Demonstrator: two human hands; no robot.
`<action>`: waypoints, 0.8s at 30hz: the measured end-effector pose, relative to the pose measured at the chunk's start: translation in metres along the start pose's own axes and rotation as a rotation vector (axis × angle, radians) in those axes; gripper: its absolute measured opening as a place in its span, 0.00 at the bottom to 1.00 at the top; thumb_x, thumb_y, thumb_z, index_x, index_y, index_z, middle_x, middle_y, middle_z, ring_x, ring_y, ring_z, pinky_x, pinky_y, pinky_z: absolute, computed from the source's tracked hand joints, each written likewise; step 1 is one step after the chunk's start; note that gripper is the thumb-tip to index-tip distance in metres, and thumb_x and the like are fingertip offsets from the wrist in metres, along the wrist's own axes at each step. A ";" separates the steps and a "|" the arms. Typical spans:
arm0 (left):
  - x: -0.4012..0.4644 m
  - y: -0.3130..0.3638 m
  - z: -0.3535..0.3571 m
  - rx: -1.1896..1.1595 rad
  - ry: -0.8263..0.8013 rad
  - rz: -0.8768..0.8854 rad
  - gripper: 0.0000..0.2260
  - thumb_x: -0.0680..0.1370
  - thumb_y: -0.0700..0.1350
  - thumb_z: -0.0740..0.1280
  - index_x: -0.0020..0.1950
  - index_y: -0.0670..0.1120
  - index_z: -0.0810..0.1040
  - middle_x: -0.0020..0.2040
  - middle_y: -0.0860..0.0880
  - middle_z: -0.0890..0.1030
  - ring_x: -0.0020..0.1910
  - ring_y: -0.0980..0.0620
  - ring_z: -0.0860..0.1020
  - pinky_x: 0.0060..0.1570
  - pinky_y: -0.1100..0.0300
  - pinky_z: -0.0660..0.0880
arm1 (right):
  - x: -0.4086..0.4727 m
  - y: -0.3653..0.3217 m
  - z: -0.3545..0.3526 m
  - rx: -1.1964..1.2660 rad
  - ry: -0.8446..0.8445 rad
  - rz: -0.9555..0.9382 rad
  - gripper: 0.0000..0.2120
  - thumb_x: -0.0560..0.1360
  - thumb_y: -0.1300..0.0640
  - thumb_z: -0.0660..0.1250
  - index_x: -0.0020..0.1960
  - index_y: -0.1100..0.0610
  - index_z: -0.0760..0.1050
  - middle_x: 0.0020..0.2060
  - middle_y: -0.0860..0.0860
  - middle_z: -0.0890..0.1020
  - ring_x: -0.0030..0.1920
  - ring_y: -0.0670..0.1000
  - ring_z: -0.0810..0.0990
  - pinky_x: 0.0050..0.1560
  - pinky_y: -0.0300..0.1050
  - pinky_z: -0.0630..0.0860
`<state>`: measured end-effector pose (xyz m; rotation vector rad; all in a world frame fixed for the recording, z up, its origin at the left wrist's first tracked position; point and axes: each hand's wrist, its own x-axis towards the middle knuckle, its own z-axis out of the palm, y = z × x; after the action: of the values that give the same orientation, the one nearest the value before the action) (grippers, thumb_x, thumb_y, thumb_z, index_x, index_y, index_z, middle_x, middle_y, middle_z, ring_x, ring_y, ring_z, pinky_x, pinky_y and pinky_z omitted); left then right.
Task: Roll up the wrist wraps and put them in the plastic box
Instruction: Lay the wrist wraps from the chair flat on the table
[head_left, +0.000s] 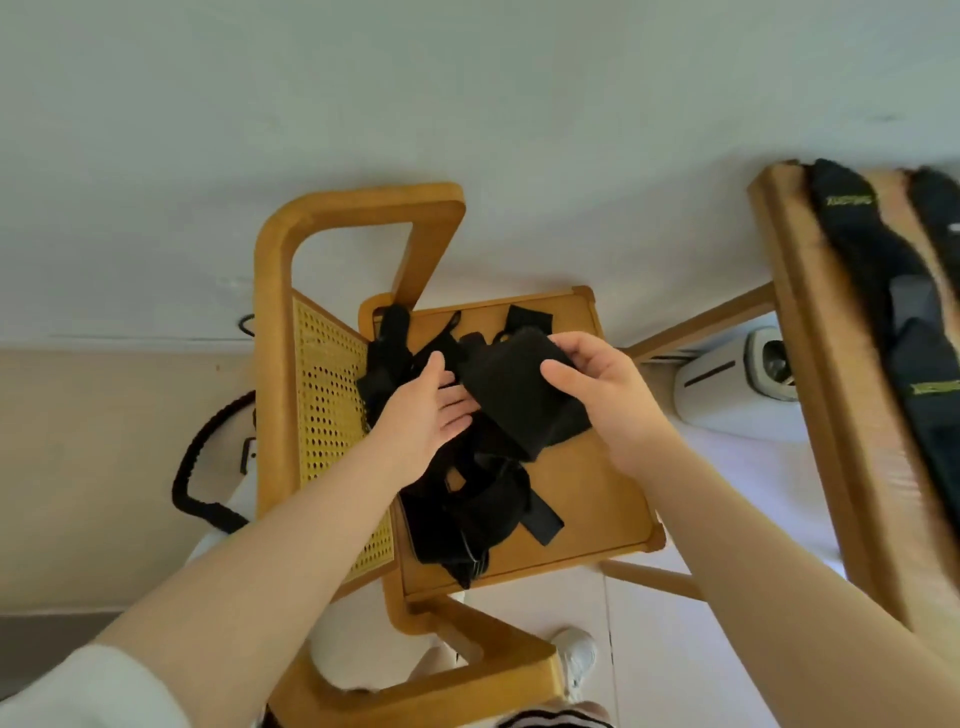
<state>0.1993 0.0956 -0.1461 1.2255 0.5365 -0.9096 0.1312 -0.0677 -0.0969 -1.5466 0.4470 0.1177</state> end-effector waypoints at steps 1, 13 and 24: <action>-0.007 0.006 0.003 -0.084 -0.020 -0.004 0.22 0.82 0.52 0.57 0.73 0.43 0.63 0.57 0.44 0.79 0.57 0.46 0.77 0.62 0.52 0.72 | -0.006 -0.010 -0.003 0.004 -0.024 -0.004 0.07 0.78 0.63 0.63 0.52 0.53 0.77 0.46 0.49 0.83 0.49 0.47 0.82 0.47 0.38 0.79; -0.051 0.051 0.037 -0.018 -0.006 0.193 0.19 0.79 0.36 0.62 0.70 0.43 0.68 0.62 0.46 0.77 0.59 0.48 0.76 0.56 0.54 0.75 | -0.047 -0.024 -0.023 -0.522 -0.172 0.214 0.15 0.76 0.59 0.66 0.62 0.51 0.70 0.57 0.48 0.79 0.55 0.48 0.79 0.61 0.45 0.74; -0.090 0.047 0.027 0.395 -0.294 0.393 0.16 0.80 0.39 0.62 0.58 0.61 0.73 0.54 0.56 0.82 0.56 0.56 0.79 0.53 0.58 0.77 | -0.041 -0.062 0.017 0.126 0.113 0.006 0.17 0.80 0.57 0.60 0.68 0.49 0.68 0.58 0.48 0.80 0.55 0.47 0.80 0.55 0.48 0.79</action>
<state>0.1854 0.0997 -0.0419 1.4529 -0.1283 -0.8570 0.1191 -0.0453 -0.0258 -1.4325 0.5384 0.0065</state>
